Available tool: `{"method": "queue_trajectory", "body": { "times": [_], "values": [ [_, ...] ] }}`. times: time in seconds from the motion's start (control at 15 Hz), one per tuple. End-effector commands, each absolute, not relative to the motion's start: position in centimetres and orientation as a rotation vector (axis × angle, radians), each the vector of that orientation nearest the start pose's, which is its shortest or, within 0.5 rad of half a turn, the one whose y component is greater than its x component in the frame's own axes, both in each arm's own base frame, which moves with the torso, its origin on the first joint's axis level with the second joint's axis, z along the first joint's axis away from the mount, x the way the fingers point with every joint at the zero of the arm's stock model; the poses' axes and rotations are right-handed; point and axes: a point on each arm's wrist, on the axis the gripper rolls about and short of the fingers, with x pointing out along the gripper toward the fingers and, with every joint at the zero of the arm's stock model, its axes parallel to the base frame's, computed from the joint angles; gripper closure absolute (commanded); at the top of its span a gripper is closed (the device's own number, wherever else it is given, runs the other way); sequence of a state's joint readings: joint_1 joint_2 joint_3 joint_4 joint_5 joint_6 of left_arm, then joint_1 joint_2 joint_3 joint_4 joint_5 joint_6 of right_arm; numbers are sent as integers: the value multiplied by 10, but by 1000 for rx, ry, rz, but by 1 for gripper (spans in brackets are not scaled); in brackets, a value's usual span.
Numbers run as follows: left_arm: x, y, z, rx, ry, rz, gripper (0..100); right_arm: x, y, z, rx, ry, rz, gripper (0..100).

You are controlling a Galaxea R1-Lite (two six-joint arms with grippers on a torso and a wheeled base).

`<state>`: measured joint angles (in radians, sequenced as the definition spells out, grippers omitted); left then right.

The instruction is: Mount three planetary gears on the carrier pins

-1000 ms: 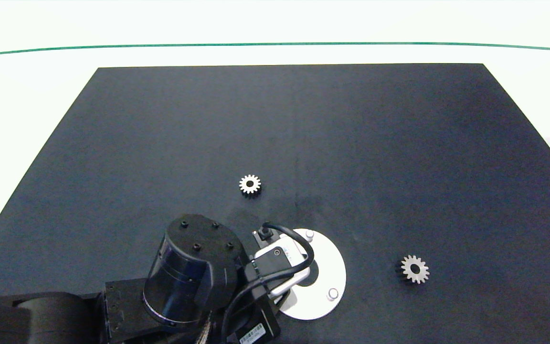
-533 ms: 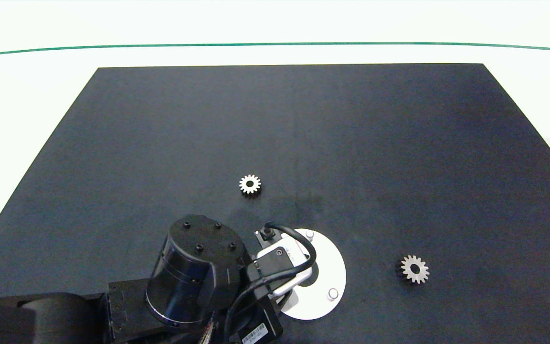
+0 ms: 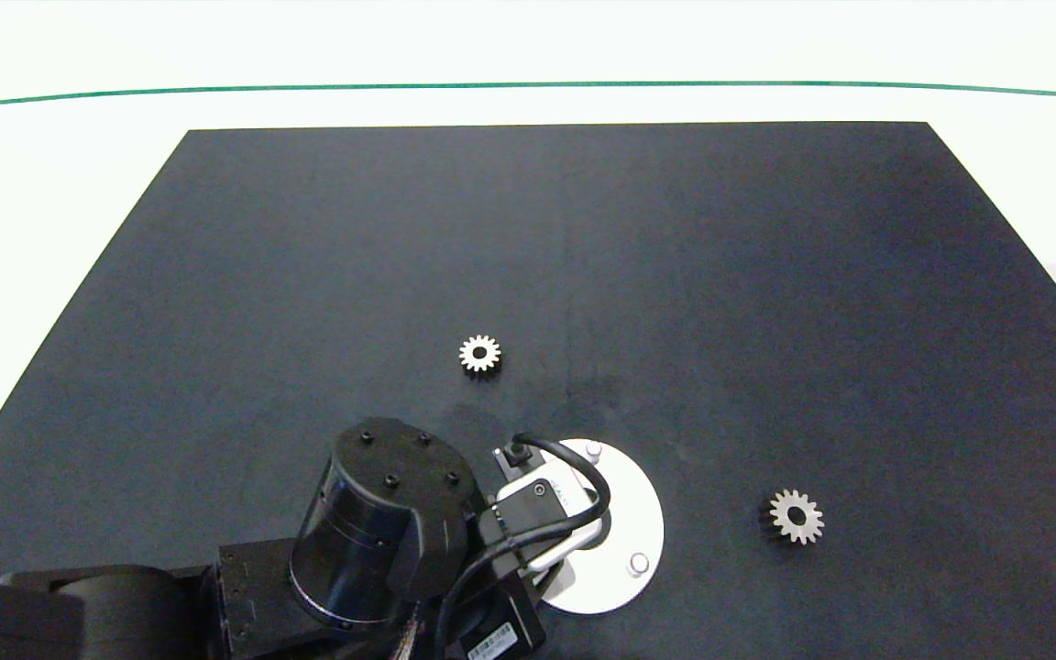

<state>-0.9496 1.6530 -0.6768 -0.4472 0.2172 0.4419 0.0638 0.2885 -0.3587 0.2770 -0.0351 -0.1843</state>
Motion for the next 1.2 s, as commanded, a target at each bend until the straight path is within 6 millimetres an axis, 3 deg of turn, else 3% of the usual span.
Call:
{"method": "queue_trajectory", "body": {
  "times": [0.07, 0.87, 0.93, 1.2],
  "values": [
    [163, -218, 146, 713, 285, -808, 93, -18, -2, 152, -195, 204, 48, 0],
    [162, -217, 146, 710, 286, -809, 93, -18, -2, 152, -195, 205, 48, 0],
    [162, -217, 146, 710, 286, -809, 0, -18, -2, 152, -195, 204, 48, 0],
    [162, -217, 147, 706, 283, -808, 0, -18, -2, 152, -194, 204, 48, 0]
  ]
}}
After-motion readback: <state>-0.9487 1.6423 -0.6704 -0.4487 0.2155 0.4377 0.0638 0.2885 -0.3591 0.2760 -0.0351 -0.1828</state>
